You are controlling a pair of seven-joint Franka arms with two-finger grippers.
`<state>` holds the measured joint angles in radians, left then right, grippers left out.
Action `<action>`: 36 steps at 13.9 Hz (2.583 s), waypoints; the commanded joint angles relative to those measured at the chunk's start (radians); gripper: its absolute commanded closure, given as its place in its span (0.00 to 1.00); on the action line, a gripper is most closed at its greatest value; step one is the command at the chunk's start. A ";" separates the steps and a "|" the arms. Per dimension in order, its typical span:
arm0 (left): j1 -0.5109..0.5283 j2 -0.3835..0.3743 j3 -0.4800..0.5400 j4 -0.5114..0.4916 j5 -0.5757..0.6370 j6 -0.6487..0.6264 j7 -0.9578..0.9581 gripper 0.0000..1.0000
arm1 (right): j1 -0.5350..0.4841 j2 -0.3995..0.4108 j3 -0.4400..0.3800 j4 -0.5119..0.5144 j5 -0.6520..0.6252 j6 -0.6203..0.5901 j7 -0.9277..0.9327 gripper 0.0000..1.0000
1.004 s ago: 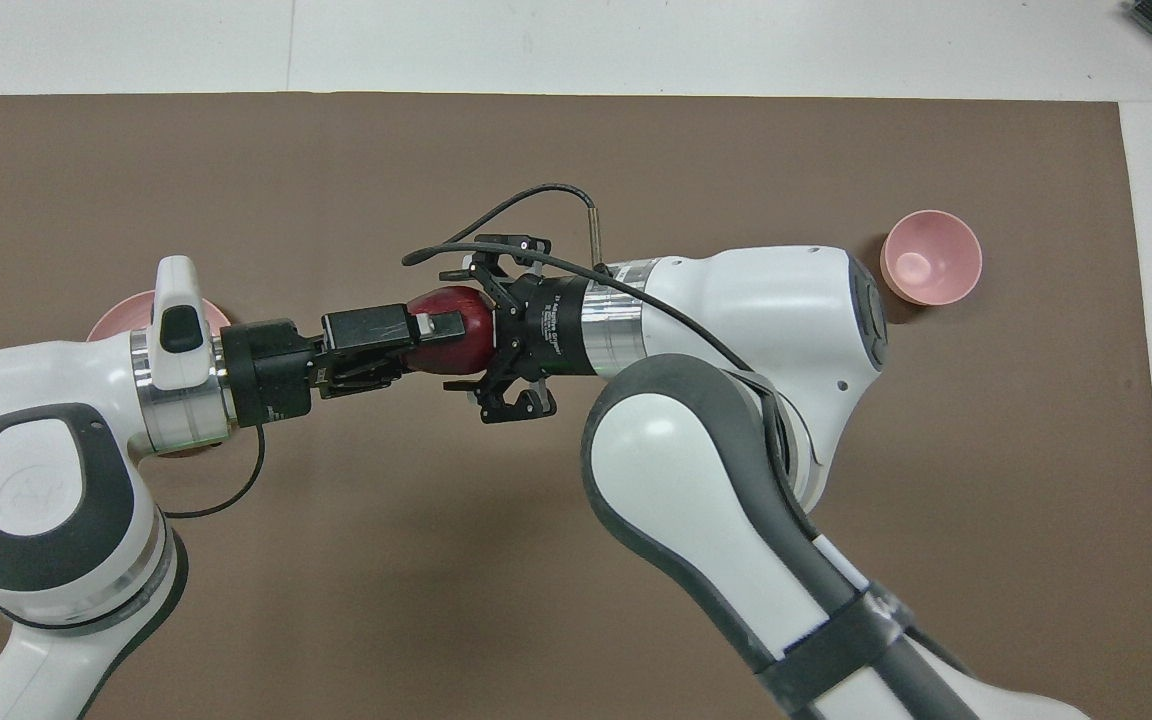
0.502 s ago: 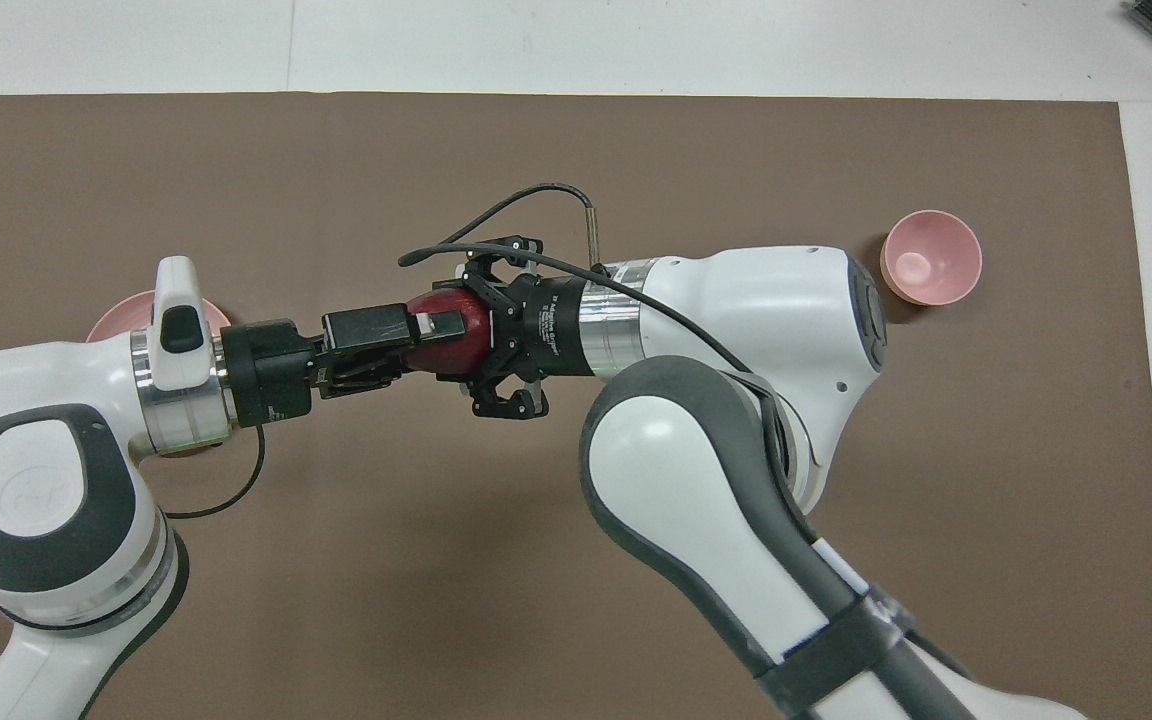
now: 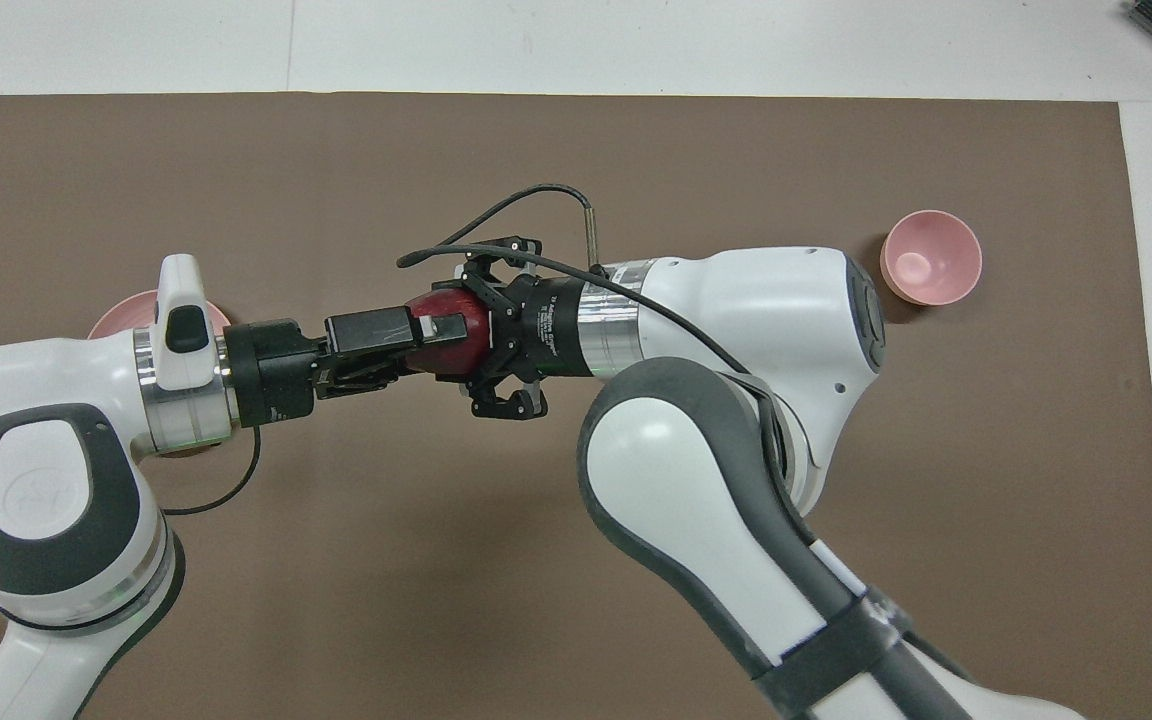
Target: Move apple from plate to bowl
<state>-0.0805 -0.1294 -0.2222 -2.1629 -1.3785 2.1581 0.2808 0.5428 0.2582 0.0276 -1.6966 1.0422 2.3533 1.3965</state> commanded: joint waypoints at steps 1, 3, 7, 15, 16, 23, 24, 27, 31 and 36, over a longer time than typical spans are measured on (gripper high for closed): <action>-0.022 -0.009 0.004 0.003 0.077 0.014 -0.022 0.00 | -0.006 0.001 -0.005 0.003 -0.004 0.020 -0.042 1.00; -0.019 0.004 0.004 0.038 0.192 0.012 -0.052 0.00 | -0.009 0.000 -0.012 -0.006 -0.042 0.020 -0.063 1.00; -0.009 0.022 0.007 0.058 0.462 0.000 -0.087 0.00 | -0.060 0.006 -0.011 -0.011 -0.191 0.018 -0.065 1.00; -0.004 0.048 0.119 0.095 1.132 -0.086 -0.086 0.00 | -0.207 0.015 -0.012 -0.047 -0.543 0.002 -0.347 1.00; -0.004 0.063 0.130 0.128 1.209 -0.099 -0.086 0.00 | -0.236 0.013 -0.011 -0.051 -0.606 -0.020 -0.396 1.00; -0.016 0.099 0.201 0.473 1.375 -0.404 -0.078 0.00 | -0.375 0.006 -0.011 -0.095 -0.940 -0.054 -0.736 1.00; -0.018 0.100 0.219 0.536 1.377 -0.472 -0.077 0.00 | -0.392 0.006 -0.012 -0.101 -0.974 -0.048 -0.807 1.00; -0.018 0.111 0.237 0.664 1.403 -0.625 -0.065 0.00 | -0.449 0.009 -0.011 -0.110 -1.114 -0.025 -0.919 1.00; -0.007 0.198 0.234 0.843 1.437 -0.765 -0.049 0.00 | -0.517 0.019 -0.011 -0.196 -1.347 0.171 -0.944 1.00; 0.001 0.203 0.227 0.857 1.411 -0.776 -0.051 0.00 | -0.604 0.036 -0.012 -0.302 -1.586 0.417 -0.921 1.00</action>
<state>-0.0852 0.0607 0.0083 -1.3454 0.0338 1.4141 0.2178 -0.0232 0.3076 0.0029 -1.9548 -0.4762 2.7011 0.4774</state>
